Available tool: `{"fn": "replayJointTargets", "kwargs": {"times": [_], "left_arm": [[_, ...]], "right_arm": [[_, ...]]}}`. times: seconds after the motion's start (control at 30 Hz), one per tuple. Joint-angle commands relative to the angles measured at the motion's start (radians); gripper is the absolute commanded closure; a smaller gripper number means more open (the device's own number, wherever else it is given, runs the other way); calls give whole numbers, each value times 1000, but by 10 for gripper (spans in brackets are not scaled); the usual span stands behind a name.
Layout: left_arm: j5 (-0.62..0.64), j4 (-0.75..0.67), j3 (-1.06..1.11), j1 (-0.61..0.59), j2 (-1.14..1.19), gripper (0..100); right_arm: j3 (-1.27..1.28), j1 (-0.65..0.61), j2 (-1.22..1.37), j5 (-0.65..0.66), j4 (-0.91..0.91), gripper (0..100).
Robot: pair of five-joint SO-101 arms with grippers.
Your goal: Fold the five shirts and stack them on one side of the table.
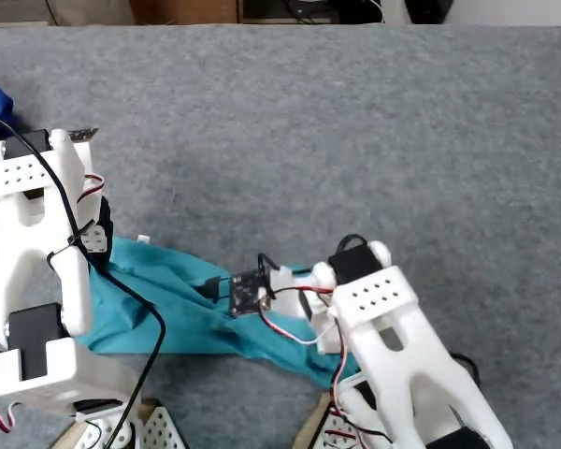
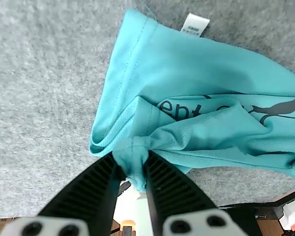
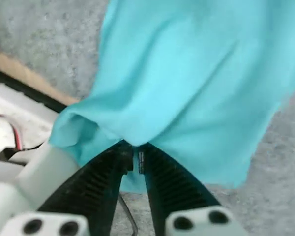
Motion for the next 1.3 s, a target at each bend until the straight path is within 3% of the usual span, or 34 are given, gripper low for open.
{"fn": "replayJointTargets", "kwargs": {"times": [0.0, 0.2, 0.43, 0.57, 0.67, 1.03, 1.27], "left_arm": [[-2, 11, -38, -9, -38, 981], [-2, 11, -37, -14, -38, 981], [-2, 11, -37, -14, -38, 981], [-2, 11, -37, -12, -38, 981], [-2, 11, -37, -12, -38, 981], [-2, 11, -37, -12, -38, 981], [-2, 11, -37, -9, -38, 981]], "right_arm": [[-79, -13, -21, -48, -2, 961], [-133, -4, -21, -68, 5, 962], [-197, 111, -21, -54, 37, 958], [-200, 28, -41, 9, 227, 958], [-157, 7, -136, -8, 238, 958], [61, 5, -217, -15, 52, 956], [170, 2, -217, -29, -51, 831]]}}
